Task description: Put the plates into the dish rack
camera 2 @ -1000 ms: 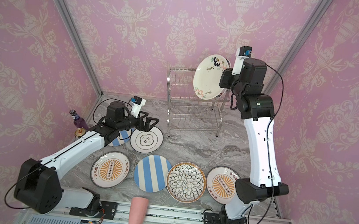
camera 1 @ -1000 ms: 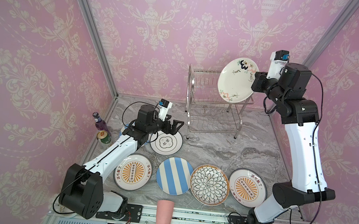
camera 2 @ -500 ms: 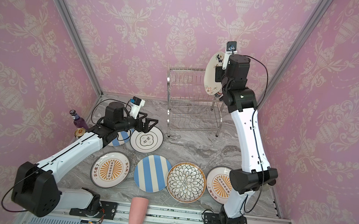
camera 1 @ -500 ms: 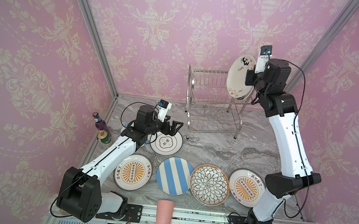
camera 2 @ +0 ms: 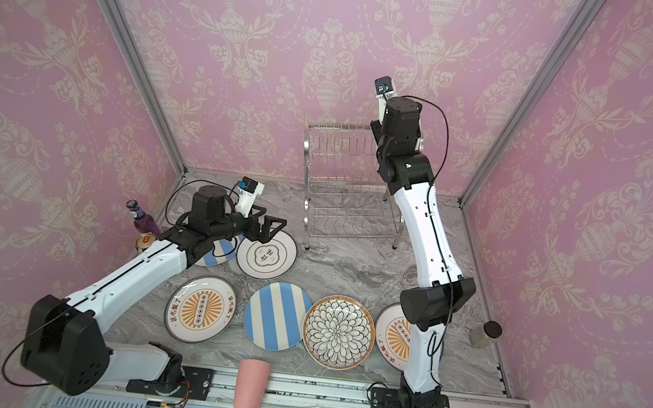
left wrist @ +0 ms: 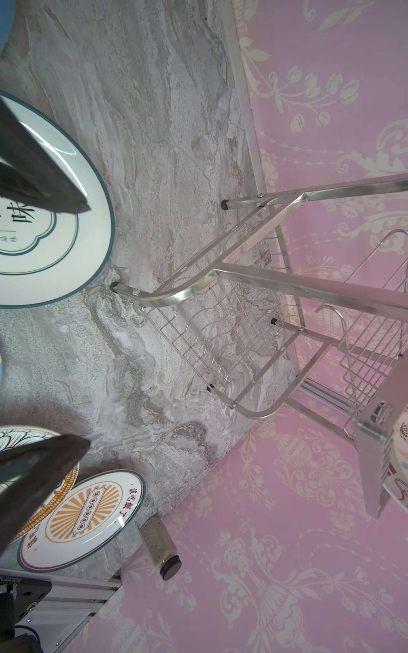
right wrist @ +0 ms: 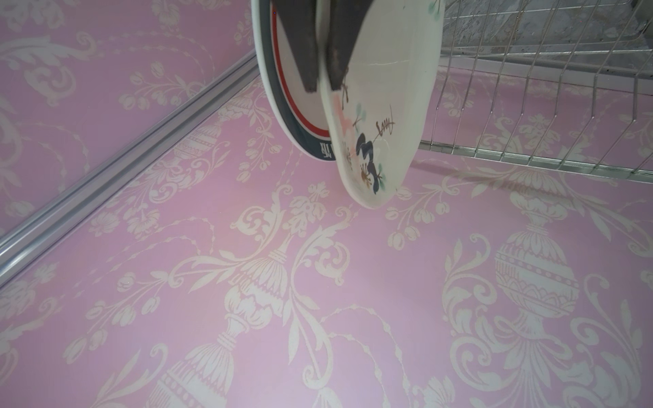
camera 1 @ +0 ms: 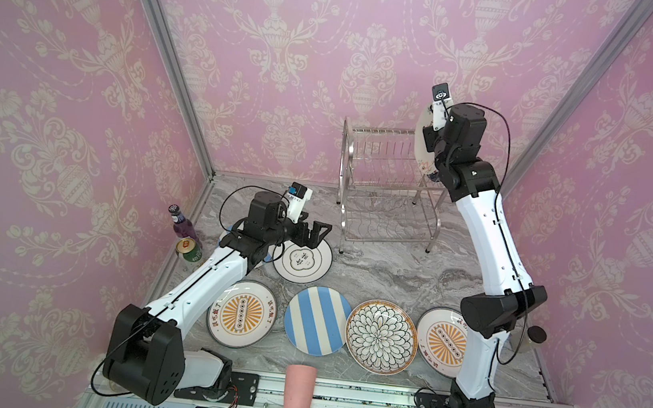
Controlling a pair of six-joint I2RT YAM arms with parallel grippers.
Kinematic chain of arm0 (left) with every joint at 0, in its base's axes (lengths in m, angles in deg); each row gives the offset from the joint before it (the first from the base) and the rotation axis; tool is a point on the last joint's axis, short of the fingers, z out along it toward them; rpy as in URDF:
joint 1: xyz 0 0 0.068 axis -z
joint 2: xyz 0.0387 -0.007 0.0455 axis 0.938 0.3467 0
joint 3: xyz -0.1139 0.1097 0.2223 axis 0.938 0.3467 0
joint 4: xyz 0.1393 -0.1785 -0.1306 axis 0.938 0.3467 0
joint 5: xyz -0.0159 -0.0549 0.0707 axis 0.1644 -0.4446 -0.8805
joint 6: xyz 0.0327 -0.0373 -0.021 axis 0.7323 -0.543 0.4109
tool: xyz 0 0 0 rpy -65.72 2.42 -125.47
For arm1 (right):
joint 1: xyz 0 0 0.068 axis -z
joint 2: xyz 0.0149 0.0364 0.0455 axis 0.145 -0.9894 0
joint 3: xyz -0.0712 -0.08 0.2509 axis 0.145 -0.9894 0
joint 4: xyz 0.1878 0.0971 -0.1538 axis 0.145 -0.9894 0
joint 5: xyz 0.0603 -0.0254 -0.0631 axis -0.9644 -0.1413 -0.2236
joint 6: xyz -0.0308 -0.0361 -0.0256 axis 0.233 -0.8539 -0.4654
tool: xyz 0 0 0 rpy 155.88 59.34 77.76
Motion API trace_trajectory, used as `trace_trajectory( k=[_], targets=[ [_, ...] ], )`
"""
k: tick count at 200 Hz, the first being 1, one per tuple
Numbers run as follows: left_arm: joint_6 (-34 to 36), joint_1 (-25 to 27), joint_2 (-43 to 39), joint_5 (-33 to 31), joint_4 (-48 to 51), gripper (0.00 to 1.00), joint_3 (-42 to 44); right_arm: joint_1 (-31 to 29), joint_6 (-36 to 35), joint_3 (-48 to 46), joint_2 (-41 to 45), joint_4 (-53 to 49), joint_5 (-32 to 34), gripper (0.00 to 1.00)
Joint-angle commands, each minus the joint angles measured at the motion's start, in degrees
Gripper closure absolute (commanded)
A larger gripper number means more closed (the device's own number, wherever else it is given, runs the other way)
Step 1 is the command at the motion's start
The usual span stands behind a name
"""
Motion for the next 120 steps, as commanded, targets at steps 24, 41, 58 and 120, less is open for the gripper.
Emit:
trace_trajectory(
  k=[24, 41, 58, 120],
  targets=[
    [1.53, -0.09, 1.03, -0.9, 0.77, 0.01, -1.94, 0.16, -4.72, 1.42, 1.89, 11.86, 3.48, 1.0],
    [1.52, -0.14, 1.09, -0.86, 0.84, 0.01, -2.03, 0.15, -4.98, 1.42, 1.45, 12.08, 3.62, 1.0],
    [1.58, -0.07, 0.99, -1.04, 0.75, 0.01, -1.79, 0.18, -5.15, 1.01, 0.98, 11.94, 3.94, 1.0],
    [2.23, -0.07, 0.43, -1.59, 1.37, 0.01, -1.51, 1.54, -1.33, -1.43, 0.64, 10.99, 2.32, 1.0]
  ],
)
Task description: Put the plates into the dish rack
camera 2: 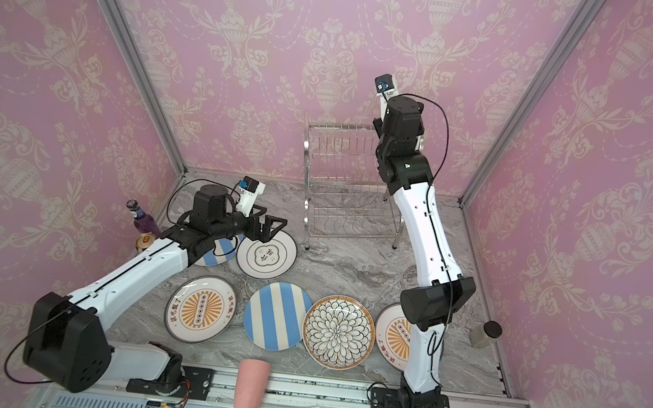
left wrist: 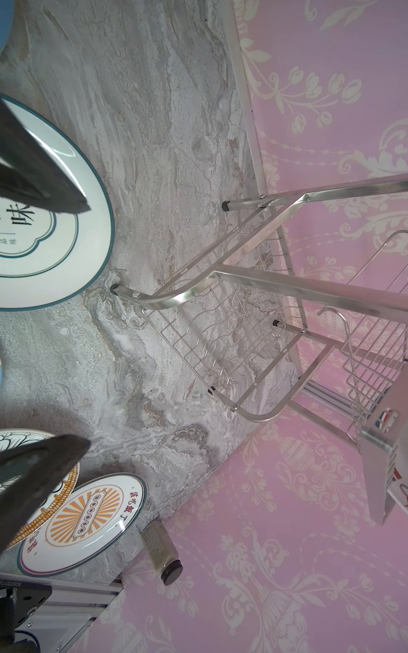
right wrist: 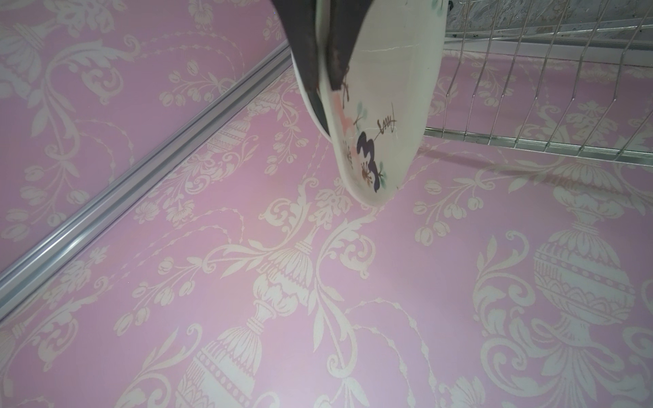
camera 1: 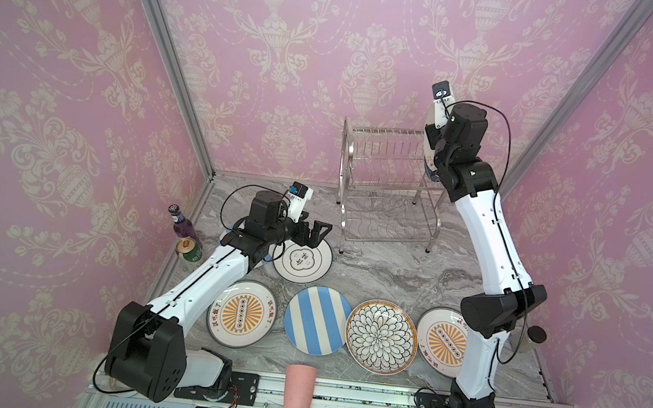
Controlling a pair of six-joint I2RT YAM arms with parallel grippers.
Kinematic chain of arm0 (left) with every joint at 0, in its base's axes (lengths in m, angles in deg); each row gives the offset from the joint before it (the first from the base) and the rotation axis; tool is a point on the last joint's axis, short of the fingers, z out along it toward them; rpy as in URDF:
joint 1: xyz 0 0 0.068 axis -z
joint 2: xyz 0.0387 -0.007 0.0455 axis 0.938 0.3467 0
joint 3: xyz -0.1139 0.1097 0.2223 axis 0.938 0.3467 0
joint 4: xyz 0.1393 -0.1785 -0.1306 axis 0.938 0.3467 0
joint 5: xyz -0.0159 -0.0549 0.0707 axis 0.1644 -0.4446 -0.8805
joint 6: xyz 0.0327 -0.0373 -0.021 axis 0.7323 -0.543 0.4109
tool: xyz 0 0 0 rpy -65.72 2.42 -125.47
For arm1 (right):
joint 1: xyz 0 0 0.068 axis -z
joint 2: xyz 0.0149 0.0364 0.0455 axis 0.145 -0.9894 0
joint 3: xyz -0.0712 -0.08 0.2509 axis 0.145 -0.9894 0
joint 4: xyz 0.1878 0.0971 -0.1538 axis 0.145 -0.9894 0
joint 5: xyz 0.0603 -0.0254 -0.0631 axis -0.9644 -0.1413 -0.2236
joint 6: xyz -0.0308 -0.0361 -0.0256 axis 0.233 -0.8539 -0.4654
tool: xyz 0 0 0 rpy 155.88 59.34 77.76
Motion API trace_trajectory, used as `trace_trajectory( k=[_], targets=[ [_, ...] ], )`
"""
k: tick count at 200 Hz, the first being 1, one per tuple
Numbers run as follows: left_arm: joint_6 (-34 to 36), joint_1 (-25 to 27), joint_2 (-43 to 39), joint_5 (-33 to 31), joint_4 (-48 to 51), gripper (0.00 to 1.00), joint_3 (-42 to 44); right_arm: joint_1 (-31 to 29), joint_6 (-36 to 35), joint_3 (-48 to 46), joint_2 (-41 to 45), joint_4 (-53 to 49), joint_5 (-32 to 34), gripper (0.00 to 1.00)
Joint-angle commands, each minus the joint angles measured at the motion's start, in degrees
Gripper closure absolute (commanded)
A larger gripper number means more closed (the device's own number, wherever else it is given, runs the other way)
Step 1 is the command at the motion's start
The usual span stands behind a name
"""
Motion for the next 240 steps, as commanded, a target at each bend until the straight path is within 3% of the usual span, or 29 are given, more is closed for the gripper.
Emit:
trace_trajectory(
  k=[1, 177, 240],
  targets=[
    [1.79, -0.11, -0.38, -1.35, 1.13, 0.01, -1.06, 1.13, 2.77, -0.12, 0.69, 7.07, -0.34, 1.0],
    [1.79, -0.1, 0.37, -1.31, 0.46, 0.01, -0.83, 2.31, 7.45, -6.65, 0.72, 7.23, -2.64, 1.0],
    [1.79, -0.13, 0.02, -1.24, 0.05, 0.01, -0.78, 0.02, 1.47, -3.31, 1.91, 10.04, -0.03, 1.0]
  ],
)
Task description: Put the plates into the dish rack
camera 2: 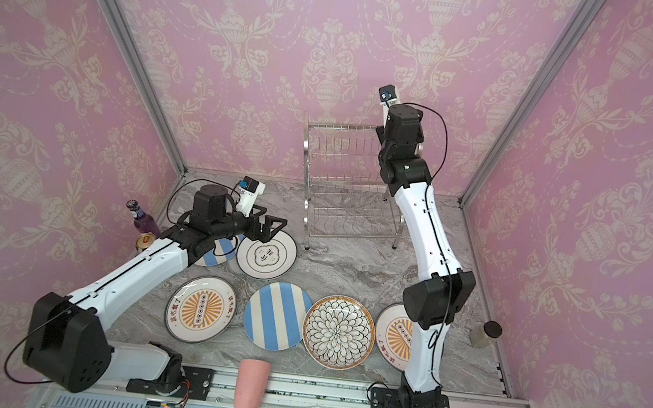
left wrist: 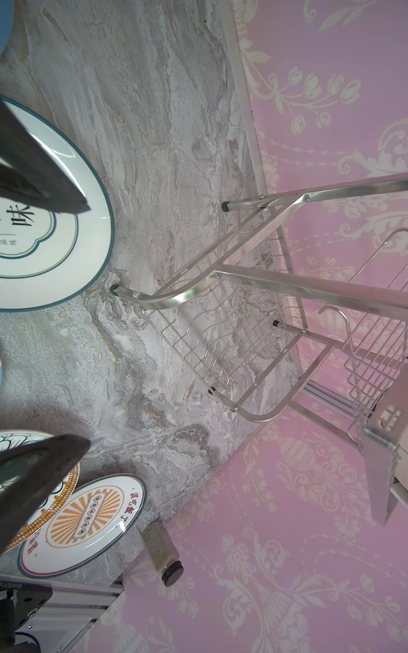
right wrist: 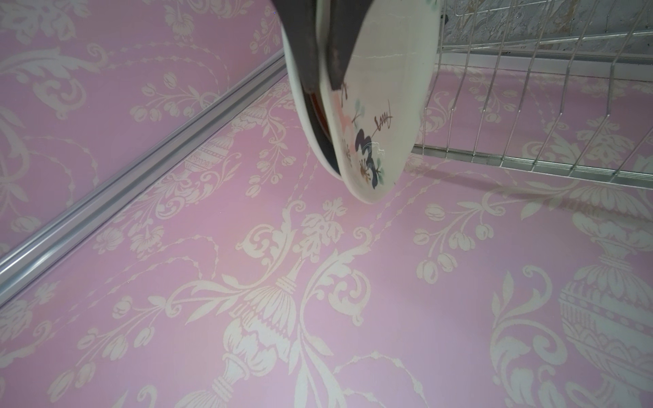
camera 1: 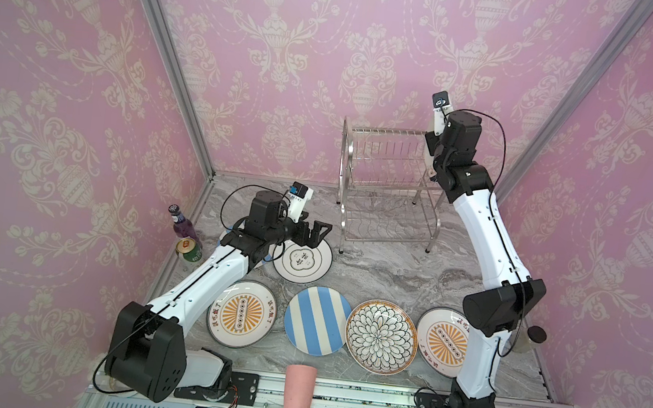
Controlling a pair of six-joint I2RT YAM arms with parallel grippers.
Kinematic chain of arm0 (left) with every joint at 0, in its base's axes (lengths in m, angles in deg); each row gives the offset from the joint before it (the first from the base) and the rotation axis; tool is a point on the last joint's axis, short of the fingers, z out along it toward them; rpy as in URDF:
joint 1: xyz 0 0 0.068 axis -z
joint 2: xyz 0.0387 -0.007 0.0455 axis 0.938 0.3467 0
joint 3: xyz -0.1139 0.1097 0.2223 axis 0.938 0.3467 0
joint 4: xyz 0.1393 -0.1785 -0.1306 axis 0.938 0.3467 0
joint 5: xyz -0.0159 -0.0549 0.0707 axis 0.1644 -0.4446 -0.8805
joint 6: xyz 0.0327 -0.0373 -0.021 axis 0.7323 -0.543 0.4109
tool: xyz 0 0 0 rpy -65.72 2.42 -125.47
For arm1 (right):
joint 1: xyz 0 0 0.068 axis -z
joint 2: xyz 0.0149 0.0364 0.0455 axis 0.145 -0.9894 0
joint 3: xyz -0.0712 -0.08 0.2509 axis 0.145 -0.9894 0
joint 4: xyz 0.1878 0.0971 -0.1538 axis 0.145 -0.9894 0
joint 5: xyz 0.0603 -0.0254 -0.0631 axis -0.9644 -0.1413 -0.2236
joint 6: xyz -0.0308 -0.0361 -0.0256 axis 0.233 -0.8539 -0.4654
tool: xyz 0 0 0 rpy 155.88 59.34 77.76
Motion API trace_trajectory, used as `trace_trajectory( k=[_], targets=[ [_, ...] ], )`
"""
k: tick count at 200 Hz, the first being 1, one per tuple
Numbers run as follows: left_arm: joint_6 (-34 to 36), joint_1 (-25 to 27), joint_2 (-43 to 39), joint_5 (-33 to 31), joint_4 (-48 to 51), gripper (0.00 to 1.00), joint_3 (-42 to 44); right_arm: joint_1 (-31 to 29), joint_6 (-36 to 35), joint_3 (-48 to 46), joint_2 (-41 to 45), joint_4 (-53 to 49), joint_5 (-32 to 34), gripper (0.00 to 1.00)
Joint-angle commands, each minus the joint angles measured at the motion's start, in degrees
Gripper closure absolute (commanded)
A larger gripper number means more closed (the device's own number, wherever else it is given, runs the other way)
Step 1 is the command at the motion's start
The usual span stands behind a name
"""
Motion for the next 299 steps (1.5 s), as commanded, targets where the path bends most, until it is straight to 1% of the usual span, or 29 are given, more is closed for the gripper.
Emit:
trace_trajectory(
  k=[1, 64, 125, 157, 182, 216, 245, 299],
  targets=[
    [1.59, -0.09, 0.04, -1.19, 0.01, 0.01, -0.8, -1.79, -0.85, 2.87, 2.24, 7.08, 1.37, 1.0],
    [1.33, -0.08, -0.05, -0.52, -0.31, 0.01, -1.2, -4.09, -7.58, 6.6, 1.97, 10.34, 4.53, 1.0],
    [1.28, -0.07, -0.51, -0.54, -0.26, 0.01, -1.25, -4.97, -8.89, 7.41, 1.89, 11.21, 4.94, 1.0],
    [1.42, -0.14, -1.01, -0.88, -0.09, 0.01, -0.88, -4.77, -9.56, 5.93, 1.13, 12.41, 5.62, 1.0],
    [1.77, -0.1, -1.12, -1.24, 0.53, 0.01, -0.89, -4.02, -8.17, 5.99, 0.26, 12.29, 5.43, 1.0],
    [2.12, -0.13, -1.06, -1.63, 0.98, 0.01, -0.94, -2.51, -3.55, 5.52, 0.05, 9.59, 3.92, 1.0],
    [2.29, -0.11, -0.73, -1.69, 1.06, 0.01, -1.14, -1.86, -0.98, 3.48, 0.47, 9.09, 3.02, 1.0],
    [2.34, -0.14, -0.05, -1.42, 1.02, 0.01, -1.24, -1.8, 0.6, 2.61, 0.7, 8.31, 2.1, 1.0]
  ],
)
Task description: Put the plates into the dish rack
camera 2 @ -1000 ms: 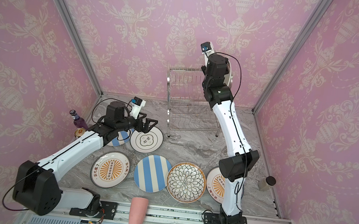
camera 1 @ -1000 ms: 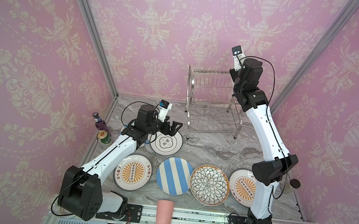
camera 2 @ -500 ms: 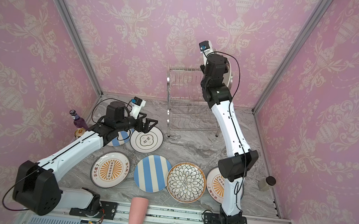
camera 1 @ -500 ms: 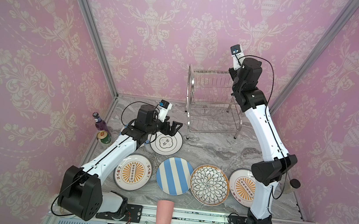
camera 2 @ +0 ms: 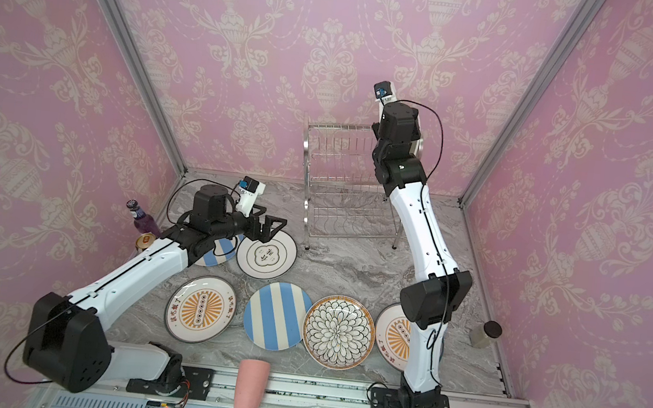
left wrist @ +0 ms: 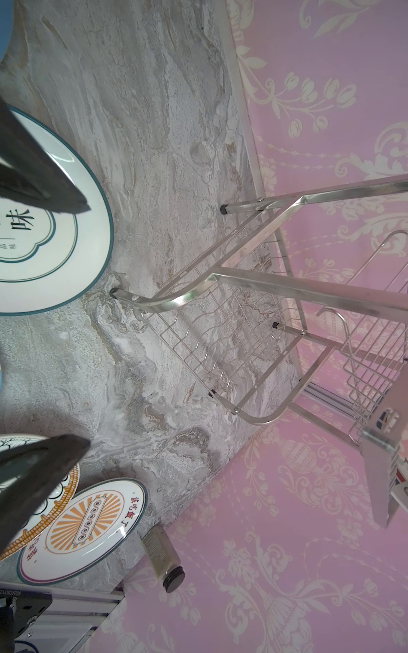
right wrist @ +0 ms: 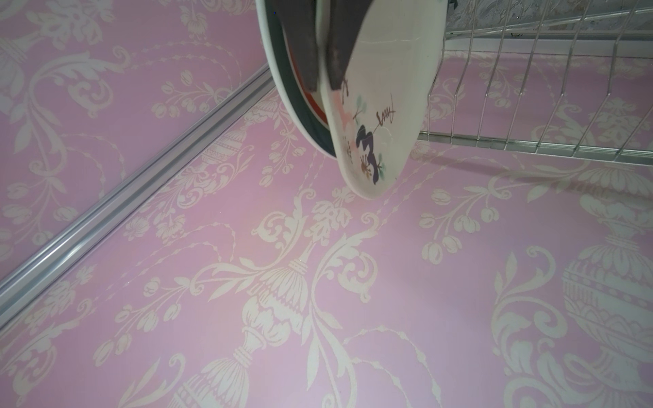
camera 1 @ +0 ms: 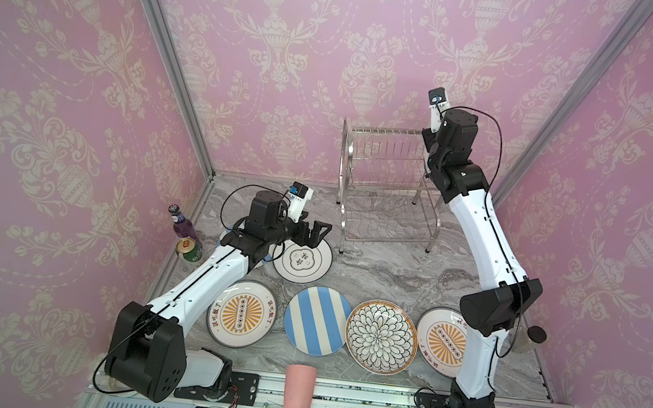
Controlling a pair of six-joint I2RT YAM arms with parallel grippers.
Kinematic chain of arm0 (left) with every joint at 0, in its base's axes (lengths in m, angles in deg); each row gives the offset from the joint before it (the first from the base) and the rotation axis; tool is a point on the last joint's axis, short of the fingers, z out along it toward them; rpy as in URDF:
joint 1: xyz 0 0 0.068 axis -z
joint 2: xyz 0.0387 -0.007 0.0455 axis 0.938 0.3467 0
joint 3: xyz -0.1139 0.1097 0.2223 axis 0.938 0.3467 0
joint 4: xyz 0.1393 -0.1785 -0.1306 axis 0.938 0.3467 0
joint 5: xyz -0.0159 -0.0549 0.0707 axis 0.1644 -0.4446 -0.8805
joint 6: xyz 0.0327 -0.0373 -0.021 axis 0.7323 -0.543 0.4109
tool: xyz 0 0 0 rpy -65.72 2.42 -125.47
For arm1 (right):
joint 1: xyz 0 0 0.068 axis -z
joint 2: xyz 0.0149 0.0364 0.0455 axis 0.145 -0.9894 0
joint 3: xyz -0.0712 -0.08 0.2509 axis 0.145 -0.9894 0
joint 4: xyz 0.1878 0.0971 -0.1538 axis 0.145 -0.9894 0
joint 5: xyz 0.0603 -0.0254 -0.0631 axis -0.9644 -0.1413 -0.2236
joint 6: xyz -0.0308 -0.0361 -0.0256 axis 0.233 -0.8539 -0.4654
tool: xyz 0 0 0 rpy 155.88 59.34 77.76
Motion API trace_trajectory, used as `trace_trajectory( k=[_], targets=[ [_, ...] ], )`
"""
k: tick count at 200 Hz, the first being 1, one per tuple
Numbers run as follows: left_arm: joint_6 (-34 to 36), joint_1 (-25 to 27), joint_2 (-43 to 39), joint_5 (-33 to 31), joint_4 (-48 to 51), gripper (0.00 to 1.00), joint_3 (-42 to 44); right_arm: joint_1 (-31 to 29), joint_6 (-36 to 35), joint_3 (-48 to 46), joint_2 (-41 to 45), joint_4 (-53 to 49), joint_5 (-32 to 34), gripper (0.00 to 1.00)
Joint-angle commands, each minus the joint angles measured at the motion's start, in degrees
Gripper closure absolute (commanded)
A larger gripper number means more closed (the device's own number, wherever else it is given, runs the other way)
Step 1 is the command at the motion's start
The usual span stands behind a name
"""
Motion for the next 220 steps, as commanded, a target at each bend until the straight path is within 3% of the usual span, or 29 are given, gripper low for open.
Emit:
trace_trajectory(
  k=[1, 103, 220],
  targets=[
    [1.53, -0.14, -0.05, -0.89, 1.06, 0.01, -1.24, -0.21, 2.48, 0.97, 1.2, 6.41, -1.14, 1.0],
    [1.11, -0.11, -0.21, -0.44, 0.15, 0.01, -0.64, -1.9, -2.15, 5.31, 1.67, 7.25, 0.38, 1.0],
    [2.02, -0.12, -0.4, -1.32, 1.13, 0.01, -1.07, -1.19, -2.54, 5.54, -0.86, 8.28, 1.26, 1.0]
  ],
)
